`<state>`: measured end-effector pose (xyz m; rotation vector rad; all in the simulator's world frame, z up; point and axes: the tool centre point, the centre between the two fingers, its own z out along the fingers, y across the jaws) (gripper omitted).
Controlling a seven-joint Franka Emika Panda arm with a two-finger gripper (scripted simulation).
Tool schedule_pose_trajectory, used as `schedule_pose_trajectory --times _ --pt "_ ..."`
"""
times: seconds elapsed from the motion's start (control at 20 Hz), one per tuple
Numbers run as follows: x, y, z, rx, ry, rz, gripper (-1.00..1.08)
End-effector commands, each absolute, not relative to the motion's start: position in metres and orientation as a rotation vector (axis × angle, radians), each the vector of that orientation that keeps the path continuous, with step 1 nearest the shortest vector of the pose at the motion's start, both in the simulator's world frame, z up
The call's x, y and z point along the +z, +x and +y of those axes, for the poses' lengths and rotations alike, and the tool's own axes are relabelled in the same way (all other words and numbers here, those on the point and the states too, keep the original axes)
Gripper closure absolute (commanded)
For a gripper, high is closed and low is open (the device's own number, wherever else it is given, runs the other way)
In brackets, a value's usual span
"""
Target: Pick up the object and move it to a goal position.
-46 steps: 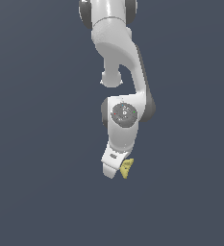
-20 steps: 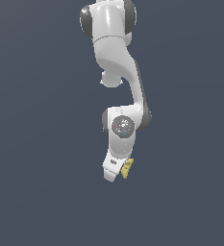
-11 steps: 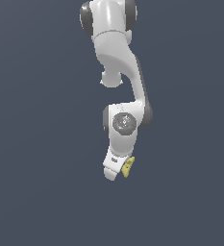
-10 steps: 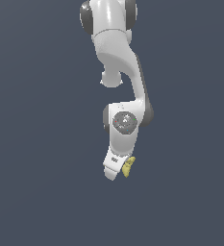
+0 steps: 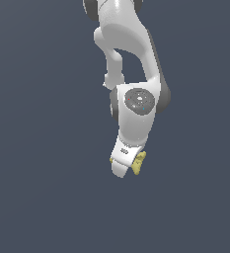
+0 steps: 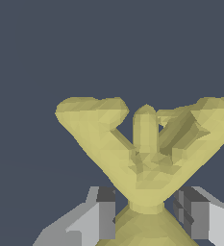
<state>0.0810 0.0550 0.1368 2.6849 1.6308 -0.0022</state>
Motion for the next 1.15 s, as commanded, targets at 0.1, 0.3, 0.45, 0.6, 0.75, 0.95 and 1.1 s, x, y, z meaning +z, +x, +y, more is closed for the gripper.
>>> schedule_pose_trajectory --times 0.1,0.3,0.45,0.6,0.75,0.95,1.1 --pt "0.188 0.079 0.066 -0.001 2.684 1.631 1.08" --pt "0.231 0.078 0.075 -0.001 2.684 1.632 1.08" --pt "0.258 0.078 0.081 0.000 2.685 1.632 1.08" --pt "0.279 0.079 0.086 0.000 2.685 1.632 1.08" --pt "0.293 0.079 0.088 0.000 2.686 1.631 1.08" --pt "0.304 0.080 0.090 0.000 2.686 1.630 1.08" --pt "0.306 0.080 0.091 0.000 2.686 1.630 1.08"
